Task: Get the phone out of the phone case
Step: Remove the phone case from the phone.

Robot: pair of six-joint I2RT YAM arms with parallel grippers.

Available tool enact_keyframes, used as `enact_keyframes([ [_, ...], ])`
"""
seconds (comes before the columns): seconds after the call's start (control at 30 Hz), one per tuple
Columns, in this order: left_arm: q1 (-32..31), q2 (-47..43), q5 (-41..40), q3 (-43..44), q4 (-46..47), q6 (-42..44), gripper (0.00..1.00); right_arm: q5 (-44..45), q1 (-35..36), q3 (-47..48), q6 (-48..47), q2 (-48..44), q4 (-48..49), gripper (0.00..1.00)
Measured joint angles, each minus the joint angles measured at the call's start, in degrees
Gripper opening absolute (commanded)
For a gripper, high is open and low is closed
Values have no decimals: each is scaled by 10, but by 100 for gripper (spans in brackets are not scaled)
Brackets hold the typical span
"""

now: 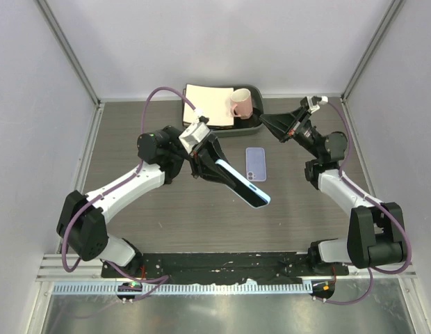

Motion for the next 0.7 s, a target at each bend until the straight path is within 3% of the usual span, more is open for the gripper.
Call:
enact_keyframes([
  [0.1,19,0,-14,-10,3,-2,0,-43,0,37,-85,-4,-59,5],
  [0.13,29,-1,-22,-16,3,-3,0,-60,-2,55,-123,-7,-84,11],
  [0.17,41,-1,-35,-23,4,-3,0,-77,-4,74,-165,-11,-114,25],
  [0.27,75,-2,-79,-49,2,-3,0,-130,-14,127,-311,-34,-229,36],
  [0.47,111,-8,-170,-89,-37,1,0,-138,-32,199,-710,-104,-585,38],
  [0.7,115,-9,-229,-91,-57,-2,0,-156,-32,202,-1043,-133,-866,49],
])
